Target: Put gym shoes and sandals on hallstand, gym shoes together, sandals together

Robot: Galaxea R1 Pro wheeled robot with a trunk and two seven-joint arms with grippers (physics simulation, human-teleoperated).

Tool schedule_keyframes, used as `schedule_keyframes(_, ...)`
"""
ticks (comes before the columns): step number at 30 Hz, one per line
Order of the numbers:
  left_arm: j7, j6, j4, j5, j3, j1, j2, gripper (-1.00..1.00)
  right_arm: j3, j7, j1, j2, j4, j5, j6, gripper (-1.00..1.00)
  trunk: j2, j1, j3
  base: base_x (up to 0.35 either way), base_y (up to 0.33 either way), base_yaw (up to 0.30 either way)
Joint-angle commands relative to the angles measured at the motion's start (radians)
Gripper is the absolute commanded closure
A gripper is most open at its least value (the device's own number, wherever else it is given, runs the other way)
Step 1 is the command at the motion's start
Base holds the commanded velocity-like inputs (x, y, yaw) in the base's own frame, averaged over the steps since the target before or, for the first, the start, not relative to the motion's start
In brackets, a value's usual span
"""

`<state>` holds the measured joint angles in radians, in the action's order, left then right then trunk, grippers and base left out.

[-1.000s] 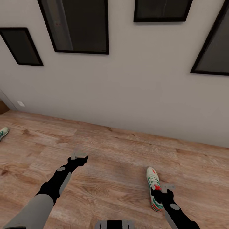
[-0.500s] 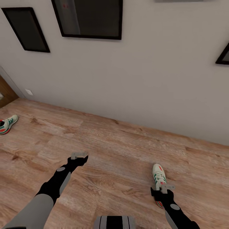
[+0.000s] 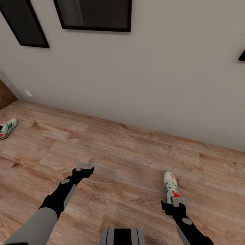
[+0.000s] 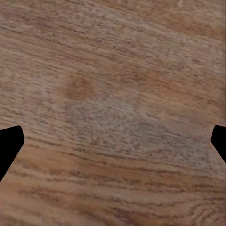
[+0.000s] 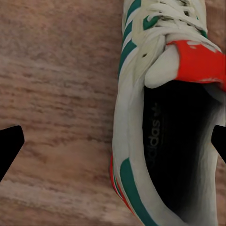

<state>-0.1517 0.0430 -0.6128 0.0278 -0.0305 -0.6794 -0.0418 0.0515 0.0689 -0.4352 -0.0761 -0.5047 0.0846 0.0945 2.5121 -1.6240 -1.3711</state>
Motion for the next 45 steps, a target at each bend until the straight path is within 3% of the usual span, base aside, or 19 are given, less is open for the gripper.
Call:
schedule_keyframes(1,-0.006,0.005,-0.001,0.003,-0.003,0.0,0.0,-1.0,0.005,0.005,0.0,-0.001,0.0,0.009,0.004,-1.0,0.0,0.0,-0.001,0.0,0.0,-0.029)
schedule_keyframes(25,-0.006,0.003,-0.002,0.003,-0.003,0.0,-0.001,-1.0,0.007,0.005,0.0,-0.001,0.0,0.009,0.004,-1.0,0.0,0.0,-0.001,0.0,0.0,-0.126)
schedule_keyframes(32,-0.006,0.003,-0.002,0.003,-0.003,0.0,-0.001,-1.0,0.007,0.005,0.0,-0.001,0.0,0.009,0.004,-1.0,0.002,-0.003,-0.033,0.0,0.0,-0.004)
schedule_keyframes(40,-0.006,0.003,-0.006,0.003,-0.003,0.0,-0.001,-1.0,0.007,0.005,0.0,0.0,0.0,0.009,0.004,-1.0,0.002,-0.003,-0.04,0.0,0.0,0.0)
schedule_keyframes(45,-0.006,0.003,-0.008,0.003,-0.002,0.0,-0.001,-1.0,0.007,0.005,0.0,-0.001,0.0,0.009,0.004,-1.0,0.003,-0.005,-0.06,0.0,0.0,0.0)
